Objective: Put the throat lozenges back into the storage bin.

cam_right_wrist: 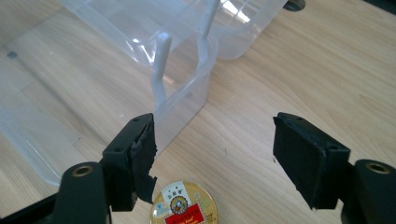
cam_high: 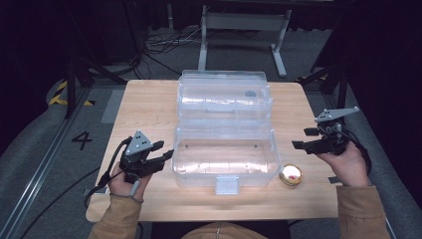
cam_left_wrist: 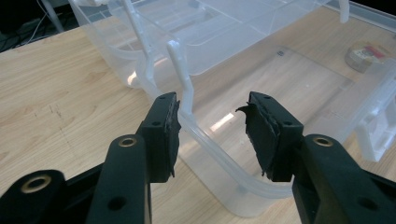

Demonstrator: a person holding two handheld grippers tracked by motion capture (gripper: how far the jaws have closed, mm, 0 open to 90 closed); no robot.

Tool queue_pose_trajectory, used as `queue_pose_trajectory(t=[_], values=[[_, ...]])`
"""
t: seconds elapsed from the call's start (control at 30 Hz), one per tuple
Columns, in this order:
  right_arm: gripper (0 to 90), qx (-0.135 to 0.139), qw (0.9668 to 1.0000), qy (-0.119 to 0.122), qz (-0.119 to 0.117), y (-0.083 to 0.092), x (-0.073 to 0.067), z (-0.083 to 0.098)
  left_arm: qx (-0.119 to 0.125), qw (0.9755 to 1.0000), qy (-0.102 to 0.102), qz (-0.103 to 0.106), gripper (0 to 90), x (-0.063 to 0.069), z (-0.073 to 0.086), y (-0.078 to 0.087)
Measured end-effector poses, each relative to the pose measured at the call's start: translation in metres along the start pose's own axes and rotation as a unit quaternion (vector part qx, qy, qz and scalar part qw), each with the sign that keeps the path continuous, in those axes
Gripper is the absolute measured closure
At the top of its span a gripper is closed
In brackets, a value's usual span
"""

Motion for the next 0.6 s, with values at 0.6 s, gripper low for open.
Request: queue_pose_trajectory(t=[0.6], values=[[21.0, -0.096, 0.9951, 0.019, -0.015, -0.036, -0.003, 0.023, -0.004, 0.9998, -0.009, -0.015, 53.4, -0.003, 0.002, -0.002]])
Point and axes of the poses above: each handheld gripper's, and its own axes: y roughly backward along the jaws, z roughly out of its underside, x roughly to its right, the point moved 7 cm from there along -y, roughly forward along the jaws, and after that the axes turned 2 degrees about -z, right-handed, at the moved point
